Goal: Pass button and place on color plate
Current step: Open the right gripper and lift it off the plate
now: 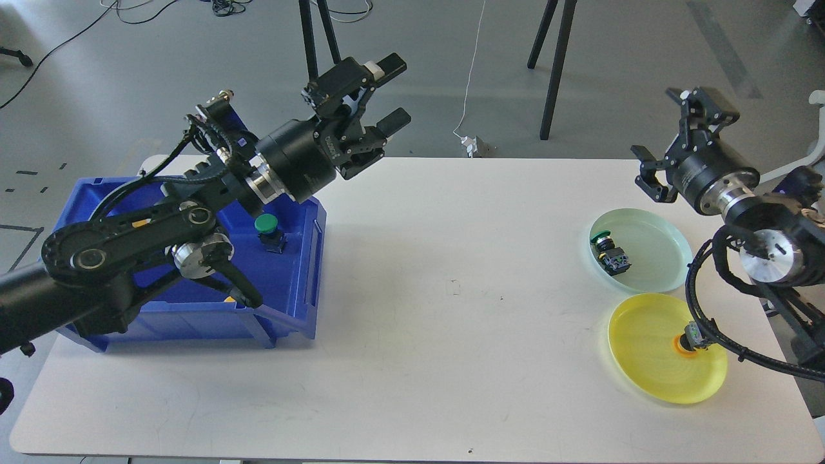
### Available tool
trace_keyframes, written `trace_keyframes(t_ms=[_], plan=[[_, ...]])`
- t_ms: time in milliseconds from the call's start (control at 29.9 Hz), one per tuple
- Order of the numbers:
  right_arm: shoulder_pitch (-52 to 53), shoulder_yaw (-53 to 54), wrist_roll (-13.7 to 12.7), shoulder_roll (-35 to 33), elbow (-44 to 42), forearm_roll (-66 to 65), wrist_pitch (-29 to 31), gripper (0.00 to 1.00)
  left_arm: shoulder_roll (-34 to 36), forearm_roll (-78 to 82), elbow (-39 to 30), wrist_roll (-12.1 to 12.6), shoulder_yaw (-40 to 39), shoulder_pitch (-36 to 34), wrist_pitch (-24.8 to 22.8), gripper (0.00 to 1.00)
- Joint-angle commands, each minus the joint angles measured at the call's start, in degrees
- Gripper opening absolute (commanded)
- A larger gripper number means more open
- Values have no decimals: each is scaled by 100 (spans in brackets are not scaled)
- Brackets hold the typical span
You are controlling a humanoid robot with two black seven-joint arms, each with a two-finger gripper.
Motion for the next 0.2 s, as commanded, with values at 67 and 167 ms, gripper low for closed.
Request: trace_keyframes(t_ms=[67,167], plan=[[-157,148,21,-24,-460,1443,1650,99,51,-535,11,0,-1529,1164,-979,99],[-192,244,21,-33,-540,1452,1650,99,-2,-535,11,0,-2031,1491,-979,99]])
